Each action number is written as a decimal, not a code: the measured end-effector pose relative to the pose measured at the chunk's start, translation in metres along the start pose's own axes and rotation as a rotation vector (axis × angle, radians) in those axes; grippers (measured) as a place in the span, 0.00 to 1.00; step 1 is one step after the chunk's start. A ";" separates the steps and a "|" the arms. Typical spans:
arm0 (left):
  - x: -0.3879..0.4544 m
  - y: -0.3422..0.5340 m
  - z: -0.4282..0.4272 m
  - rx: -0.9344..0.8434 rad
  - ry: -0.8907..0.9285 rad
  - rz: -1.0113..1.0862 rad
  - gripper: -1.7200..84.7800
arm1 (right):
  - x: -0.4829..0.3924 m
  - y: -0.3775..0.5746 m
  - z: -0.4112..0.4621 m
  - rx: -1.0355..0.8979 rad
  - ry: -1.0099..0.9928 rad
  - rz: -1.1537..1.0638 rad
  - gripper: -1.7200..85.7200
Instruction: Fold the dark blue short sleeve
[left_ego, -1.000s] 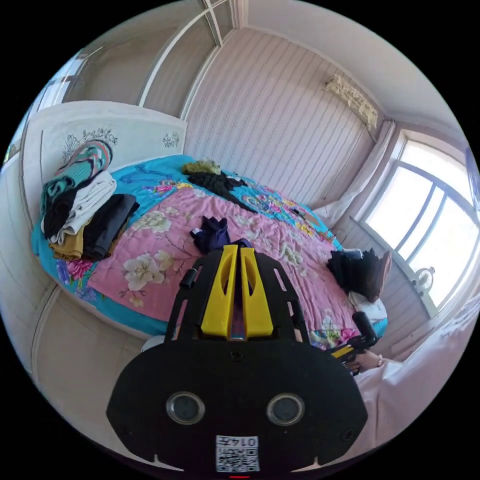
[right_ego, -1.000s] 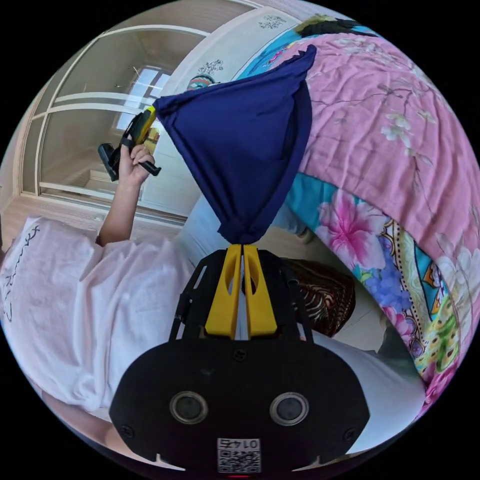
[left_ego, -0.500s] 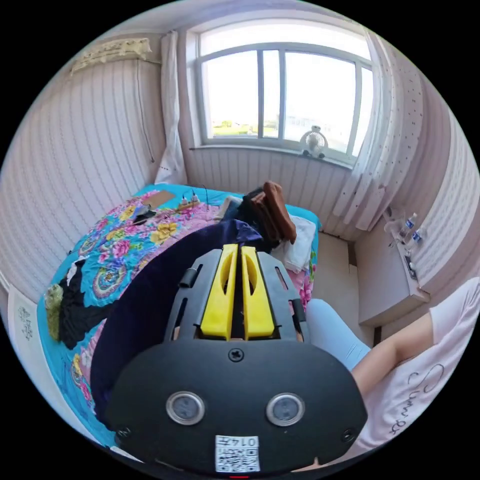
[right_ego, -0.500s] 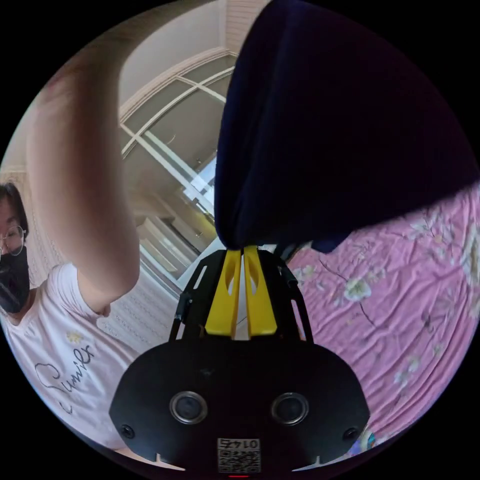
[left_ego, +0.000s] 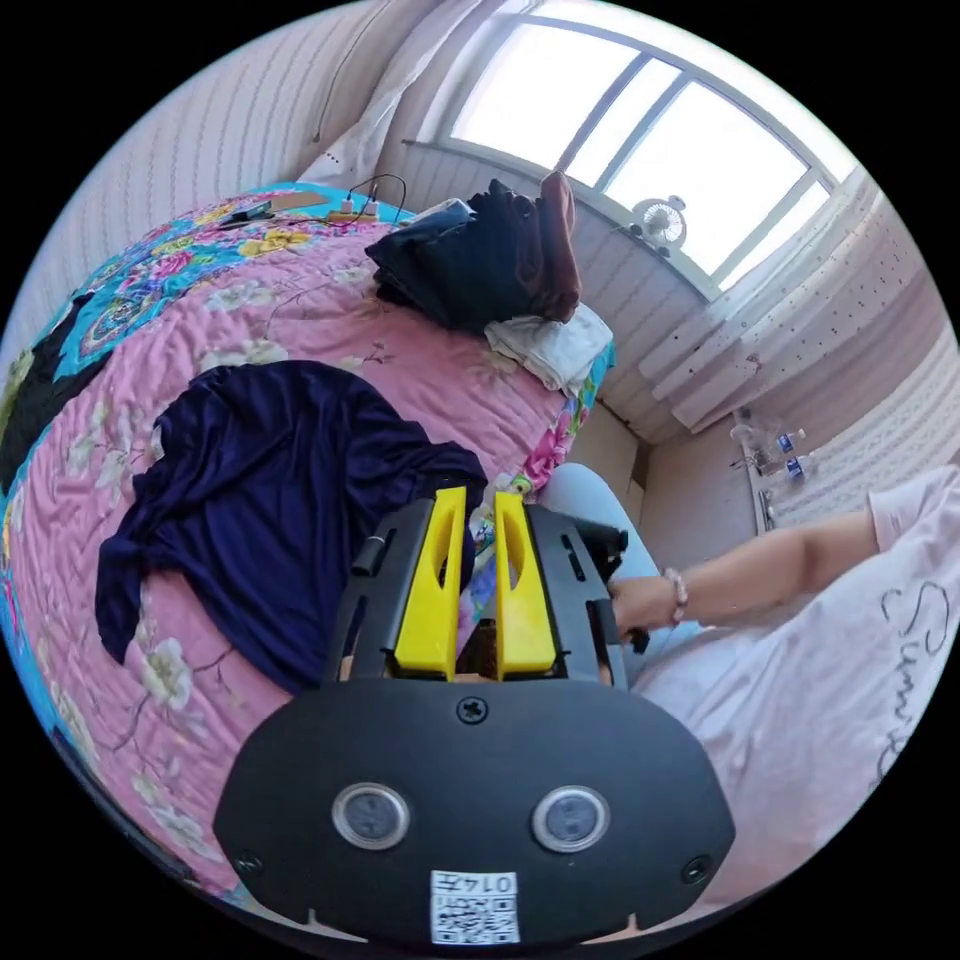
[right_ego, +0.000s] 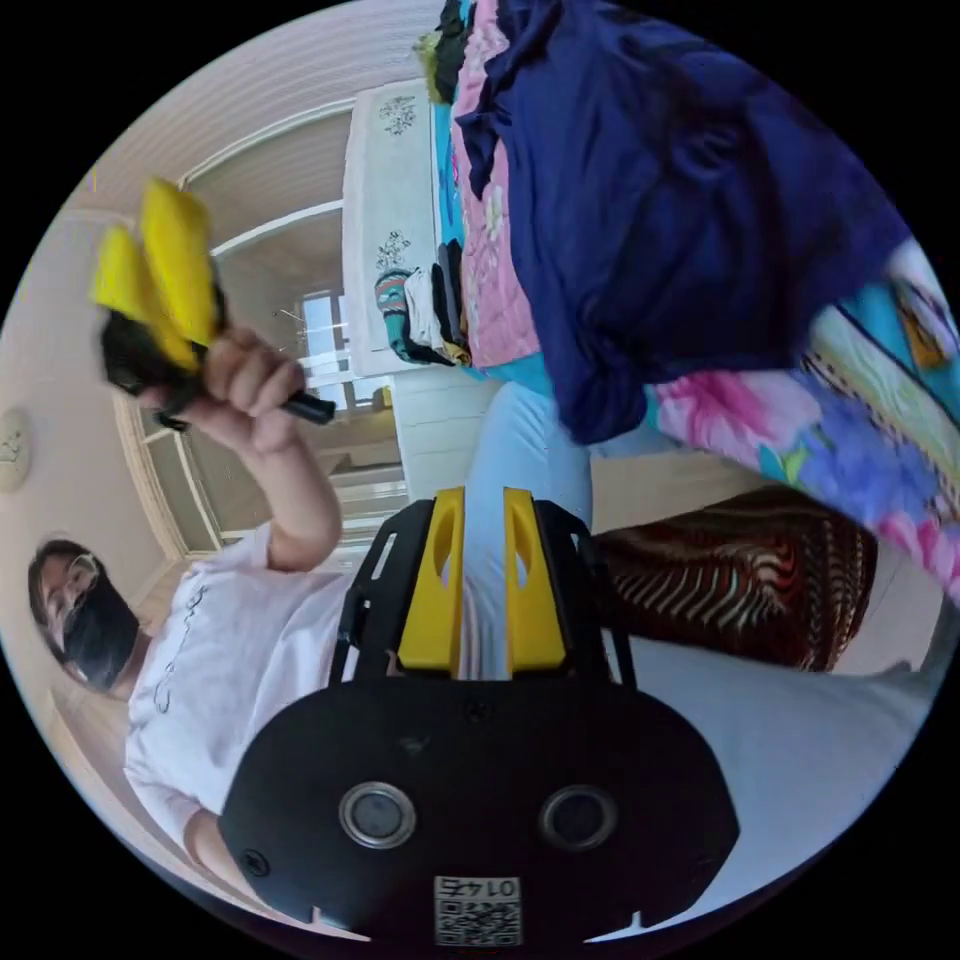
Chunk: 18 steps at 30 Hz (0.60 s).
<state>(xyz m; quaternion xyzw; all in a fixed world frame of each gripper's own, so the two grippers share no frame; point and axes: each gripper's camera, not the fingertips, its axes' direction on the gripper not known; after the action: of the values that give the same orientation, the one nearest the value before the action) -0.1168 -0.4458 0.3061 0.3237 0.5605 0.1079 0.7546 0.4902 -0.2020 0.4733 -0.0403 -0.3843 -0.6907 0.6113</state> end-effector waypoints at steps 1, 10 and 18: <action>-0.001 0.009 -0.005 0.008 -0.015 -0.006 0.08 | 0.001 0.006 -0.006 0.008 -0.022 0.001 0.10; -0.067 0.145 0.032 -0.072 -0.182 -0.501 0.10 | -0.066 0.033 -0.073 0.337 0.639 -0.180 0.11; -0.098 0.139 0.110 -0.193 -0.144 -0.619 0.13 | -0.072 -0.069 -0.058 0.431 1.125 -0.081 0.11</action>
<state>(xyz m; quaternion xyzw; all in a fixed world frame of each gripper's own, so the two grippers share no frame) -0.0222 -0.4309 0.4850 0.0721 0.5645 -0.0971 0.8165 0.4722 -0.1800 0.3611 0.4706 -0.1344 -0.5354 0.6884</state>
